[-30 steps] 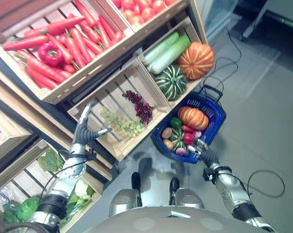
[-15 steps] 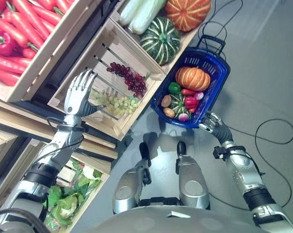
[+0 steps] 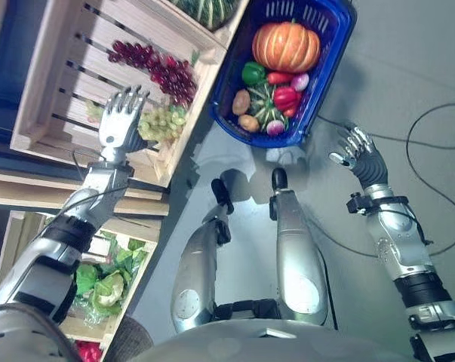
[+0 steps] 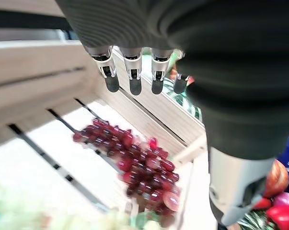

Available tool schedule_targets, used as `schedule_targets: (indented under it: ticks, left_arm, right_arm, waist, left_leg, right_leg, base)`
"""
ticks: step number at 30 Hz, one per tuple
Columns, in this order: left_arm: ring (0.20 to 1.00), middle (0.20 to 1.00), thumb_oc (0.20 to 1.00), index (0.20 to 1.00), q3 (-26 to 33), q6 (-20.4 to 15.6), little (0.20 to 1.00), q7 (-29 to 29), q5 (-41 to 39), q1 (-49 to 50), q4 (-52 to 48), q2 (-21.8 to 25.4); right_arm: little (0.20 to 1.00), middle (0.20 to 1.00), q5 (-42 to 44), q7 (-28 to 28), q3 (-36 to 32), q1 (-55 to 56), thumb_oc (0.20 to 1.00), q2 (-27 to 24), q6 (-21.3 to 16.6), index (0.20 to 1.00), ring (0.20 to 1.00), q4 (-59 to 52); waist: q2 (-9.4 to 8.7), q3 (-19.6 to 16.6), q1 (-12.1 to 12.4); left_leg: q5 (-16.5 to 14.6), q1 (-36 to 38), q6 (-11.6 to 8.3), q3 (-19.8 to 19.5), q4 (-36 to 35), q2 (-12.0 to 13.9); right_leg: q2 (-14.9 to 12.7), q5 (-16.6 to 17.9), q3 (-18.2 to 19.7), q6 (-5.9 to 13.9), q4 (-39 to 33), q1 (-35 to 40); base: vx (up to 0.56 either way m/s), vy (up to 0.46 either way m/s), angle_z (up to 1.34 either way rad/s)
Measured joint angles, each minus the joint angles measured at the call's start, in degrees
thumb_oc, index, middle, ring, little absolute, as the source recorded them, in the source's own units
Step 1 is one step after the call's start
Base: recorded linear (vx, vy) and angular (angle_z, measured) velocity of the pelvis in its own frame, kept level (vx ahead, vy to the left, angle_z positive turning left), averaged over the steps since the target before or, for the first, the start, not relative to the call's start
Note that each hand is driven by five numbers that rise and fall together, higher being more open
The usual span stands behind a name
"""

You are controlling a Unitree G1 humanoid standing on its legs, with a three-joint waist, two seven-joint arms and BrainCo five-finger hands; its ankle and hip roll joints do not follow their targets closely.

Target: Pick up fruits and vegetables into the basket

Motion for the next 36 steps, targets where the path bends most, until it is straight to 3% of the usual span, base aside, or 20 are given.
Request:
schedule_targets:
  ticks: [9, 24, 29, 36]
  left_arm:
    - [1.0, 1.0, 1.0, 1.0, -1.46, 5.64, 1.0, -0.54, 0.02, -4.96, 3.89, -0.37]
    - [1.0, 1.0, 1.0, 1.0, -2.22, 13.53, 1.0, -0.49, 0.44, -11.21, 15.06, -1.22]
    - [1.0, 1.0, 1.0, 1.0, -2.44, 17.03, 1.0, -0.07, 6.85, -12.23, 17.85, -1.03]
    - [1.0, 1.0, 1.0, 1.0, -4.73, 19.98, 1.0, -1.4, 6.9, -14.65, 21.4, -1.05]
  right_arm:
    - [1.0, 1.0, -0.05, -0.35, -0.14, -1.05, 1.0, -2.09, -1.23, 1.0, 1.0, -3.44]
    - [1.0, 1.0, 0.0, -2.14, -1.64, -3.31, 1.0, -3.82, -2.12, 1.0, 1.0, -4.62]
    - [1.0, 1.0, 0.16, -2.56, -2.61, -3.54, 1.0, -4.46, -2.28, 1.0, 1.0, -4.6]
    - [1.0, 1.0, 1.31, -2.67, -2.56, -5.5, 1.0, -4.48, -3.22, 1.0, 1.0, -4.58]
  waist:
    - [-0.01, 0.0, -0.96]
    - [-0.09, 0.05, -2.45]
    - [-0.15, 0.08, -2.68]
    - [-0.5, 0.31, -3.16]
  left_leg:
    - [-3.04, -8.29, -0.5, 0.79, 7.71, 1.4]
    - [-5.29, -18.24, -0.85, 0.69, 15.46, 2.46]
    - [-6.16, -21.9, -0.69, -0.01, 18.21, 2.51]
    - [-7.26, -25.36, -0.45, -0.52, 21.24, 2.55]
  right_leg:
    - [0.88, -0.84, 1.82, -1.12, 4.77, -7.93]
    - [0.94, -1.54, 3.27, -1.63, 10.27, -17.44]
    - [0.95, -1.54, 3.34, -1.63, 11.77, -20.54]
    - [0.89, -1.53, 3.53, -1.6, 13.25, -23.33]
  base:
    - [0.03, 0.006, -0.07]
    - [0.02, 0.004, -0.01]
    - [0.02, 0.008, 0.01]
    - [0.02, 0.016, -0.01]
